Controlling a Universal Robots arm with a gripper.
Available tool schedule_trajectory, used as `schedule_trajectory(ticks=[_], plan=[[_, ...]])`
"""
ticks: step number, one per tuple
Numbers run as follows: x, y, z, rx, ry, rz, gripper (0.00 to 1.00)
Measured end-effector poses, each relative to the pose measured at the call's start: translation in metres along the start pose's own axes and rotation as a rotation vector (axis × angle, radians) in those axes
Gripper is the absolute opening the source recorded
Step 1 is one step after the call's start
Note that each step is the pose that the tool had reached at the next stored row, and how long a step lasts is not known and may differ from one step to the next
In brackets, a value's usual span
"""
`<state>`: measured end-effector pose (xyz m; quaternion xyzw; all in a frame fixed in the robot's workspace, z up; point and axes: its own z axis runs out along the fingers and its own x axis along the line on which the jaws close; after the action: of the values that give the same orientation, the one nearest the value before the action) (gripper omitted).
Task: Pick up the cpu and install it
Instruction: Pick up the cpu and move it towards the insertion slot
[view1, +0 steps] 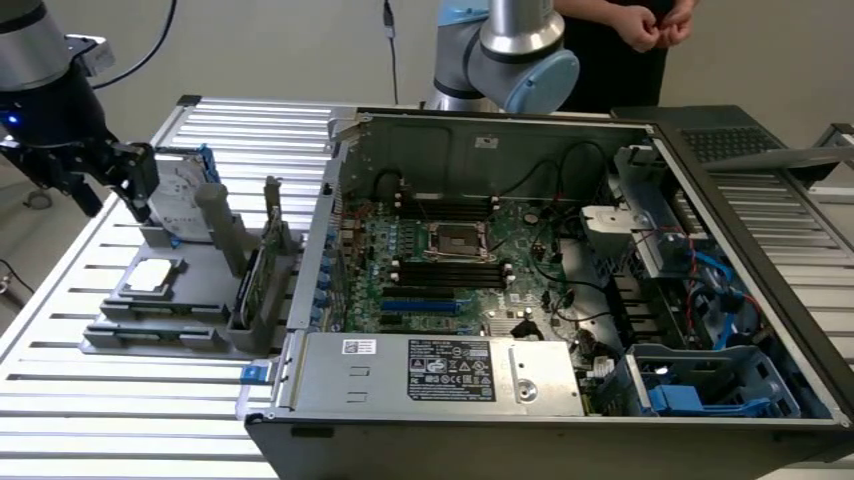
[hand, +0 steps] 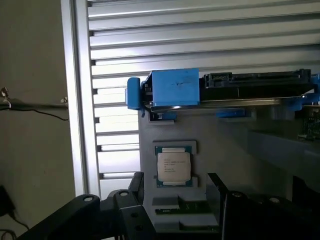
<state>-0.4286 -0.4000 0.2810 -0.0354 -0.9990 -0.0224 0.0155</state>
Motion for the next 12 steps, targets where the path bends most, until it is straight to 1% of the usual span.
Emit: schedule_trajectory(ticks=[12], plan=[[-0.001,-0.0104,0.0215,0.0,0.0,0.0,0.62]])
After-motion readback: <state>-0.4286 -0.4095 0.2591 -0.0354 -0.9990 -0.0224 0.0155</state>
